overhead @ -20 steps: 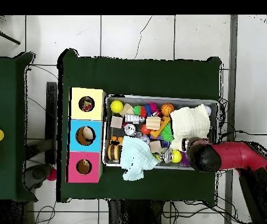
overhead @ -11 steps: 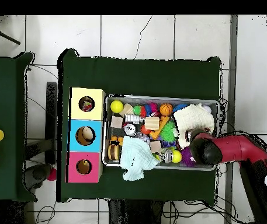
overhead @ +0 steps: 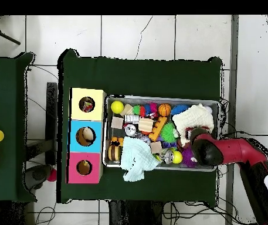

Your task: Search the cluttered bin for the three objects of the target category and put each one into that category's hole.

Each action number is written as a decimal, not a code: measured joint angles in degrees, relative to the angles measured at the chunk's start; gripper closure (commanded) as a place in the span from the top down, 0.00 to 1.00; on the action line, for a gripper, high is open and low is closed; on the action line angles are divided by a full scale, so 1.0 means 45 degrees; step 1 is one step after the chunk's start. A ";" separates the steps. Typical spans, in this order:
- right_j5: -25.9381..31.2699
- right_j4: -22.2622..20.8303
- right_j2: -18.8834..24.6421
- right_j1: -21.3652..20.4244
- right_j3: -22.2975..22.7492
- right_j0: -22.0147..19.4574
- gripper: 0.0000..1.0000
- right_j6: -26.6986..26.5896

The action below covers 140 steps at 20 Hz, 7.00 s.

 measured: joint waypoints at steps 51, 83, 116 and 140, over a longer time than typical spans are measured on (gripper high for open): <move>0.5753 1.3037 0.0204 -0.5067 0.7512 0.1172 0.00 0.0000; 0.4785 0.5906 -0.0151 -0.5764 0.4814 0.2690 1.00 0.0000; 0.4300 0.1408 0.0393 -0.3870 0.2169 0.0835 1.00 -0.0142; 0.2004 0.1820 0.0356 -0.1433 0.2156 -0.0025 1.00 -0.0144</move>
